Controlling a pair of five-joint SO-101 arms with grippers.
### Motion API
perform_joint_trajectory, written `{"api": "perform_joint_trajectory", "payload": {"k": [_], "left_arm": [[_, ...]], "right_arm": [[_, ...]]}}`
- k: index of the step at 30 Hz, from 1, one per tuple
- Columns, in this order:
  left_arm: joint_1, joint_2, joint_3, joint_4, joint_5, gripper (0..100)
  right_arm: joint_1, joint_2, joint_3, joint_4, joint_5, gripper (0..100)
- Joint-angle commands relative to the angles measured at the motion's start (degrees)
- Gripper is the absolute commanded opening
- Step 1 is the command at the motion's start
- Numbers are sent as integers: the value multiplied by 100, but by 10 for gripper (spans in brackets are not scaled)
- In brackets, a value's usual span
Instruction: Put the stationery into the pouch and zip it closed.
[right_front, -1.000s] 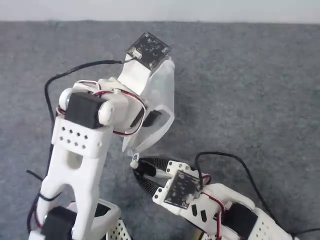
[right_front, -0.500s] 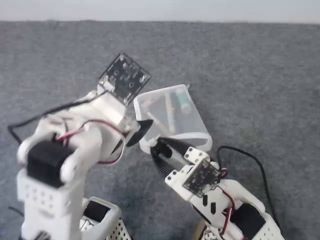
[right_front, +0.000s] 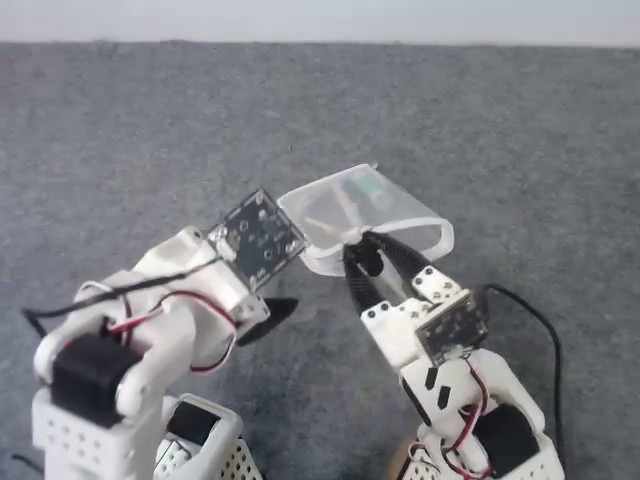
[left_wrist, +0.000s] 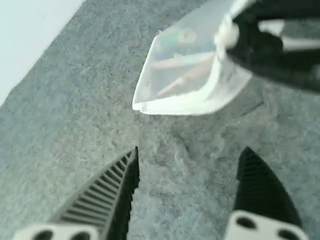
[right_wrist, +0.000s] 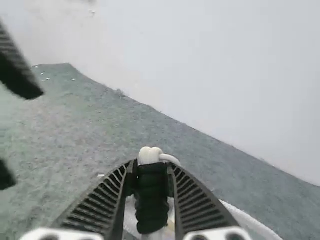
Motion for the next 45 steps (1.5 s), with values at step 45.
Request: {"api": "perform_joint_trajectory", "payload": {"k": [45], "left_arm": [[1618, -2233, 4954, -4949, 123, 209]], "right_arm": [[-136, -127, -343, 13, -255, 6]]}}
